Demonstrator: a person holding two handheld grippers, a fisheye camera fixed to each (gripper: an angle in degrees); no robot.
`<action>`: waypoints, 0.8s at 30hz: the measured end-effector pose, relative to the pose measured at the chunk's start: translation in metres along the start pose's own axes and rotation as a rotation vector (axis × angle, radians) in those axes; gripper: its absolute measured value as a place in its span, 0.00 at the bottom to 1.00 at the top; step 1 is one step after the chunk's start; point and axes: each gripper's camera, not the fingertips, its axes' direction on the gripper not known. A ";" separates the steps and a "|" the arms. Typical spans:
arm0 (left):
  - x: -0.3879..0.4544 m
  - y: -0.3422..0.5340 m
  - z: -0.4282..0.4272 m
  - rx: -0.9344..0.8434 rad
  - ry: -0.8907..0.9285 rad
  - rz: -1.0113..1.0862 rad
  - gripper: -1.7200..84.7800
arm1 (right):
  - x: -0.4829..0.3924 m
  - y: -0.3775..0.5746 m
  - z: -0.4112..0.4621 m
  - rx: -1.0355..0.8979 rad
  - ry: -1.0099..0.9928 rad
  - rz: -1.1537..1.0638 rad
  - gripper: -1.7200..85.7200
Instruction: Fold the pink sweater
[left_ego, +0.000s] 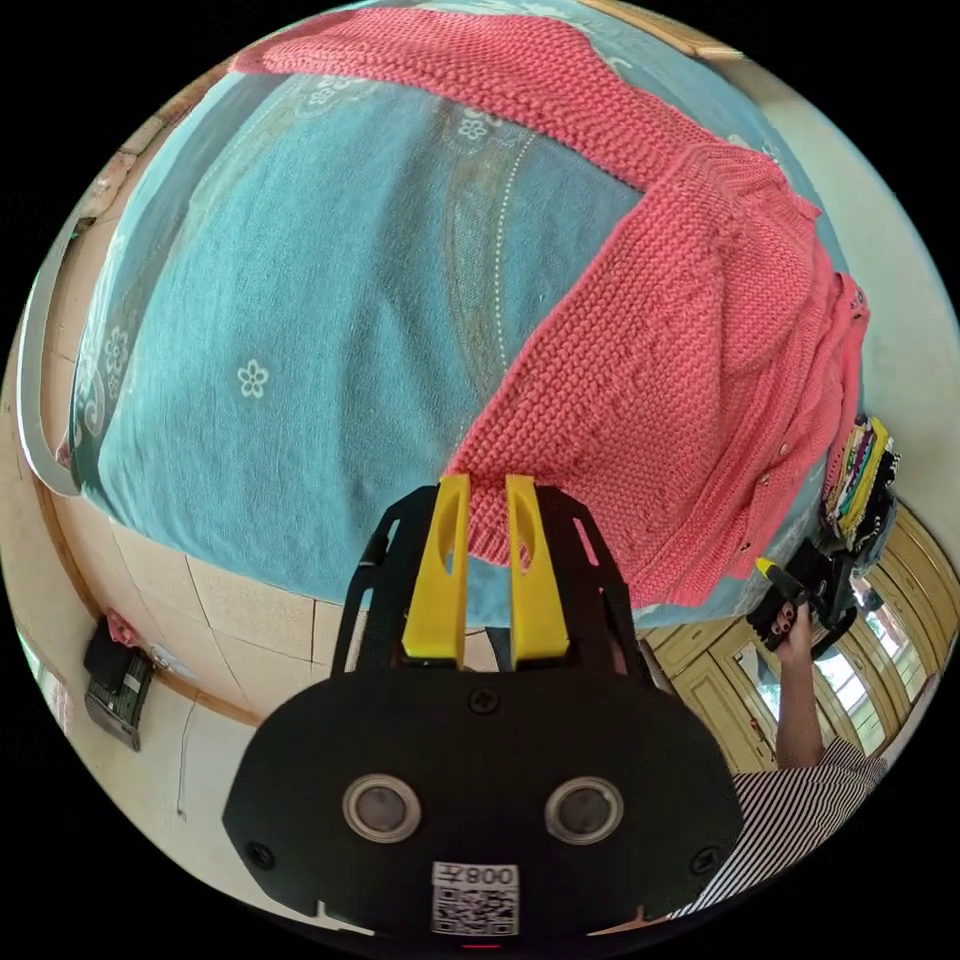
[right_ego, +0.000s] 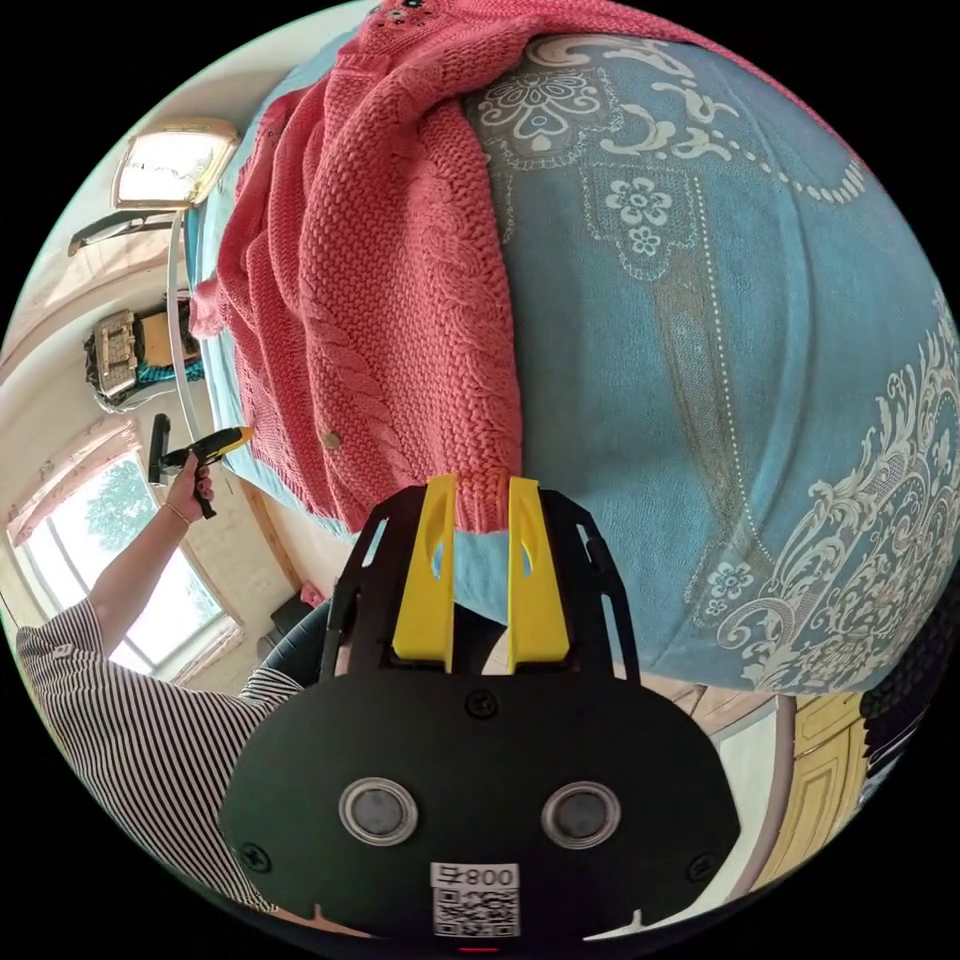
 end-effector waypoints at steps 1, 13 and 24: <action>0.002 0.001 0.001 -0.001 -0.017 0.011 0.07 | 0.000 0.001 0.000 0.010 0.027 0.010 0.11; 0.007 0.069 -0.046 0.001 -0.016 0.174 0.04 | 0.030 0.084 -0.050 -0.046 -0.096 0.008 0.05; 0.095 0.148 -0.095 0.096 0.182 0.502 0.04 | 0.143 0.163 -0.013 -0.072 -0.167 0.427 0.02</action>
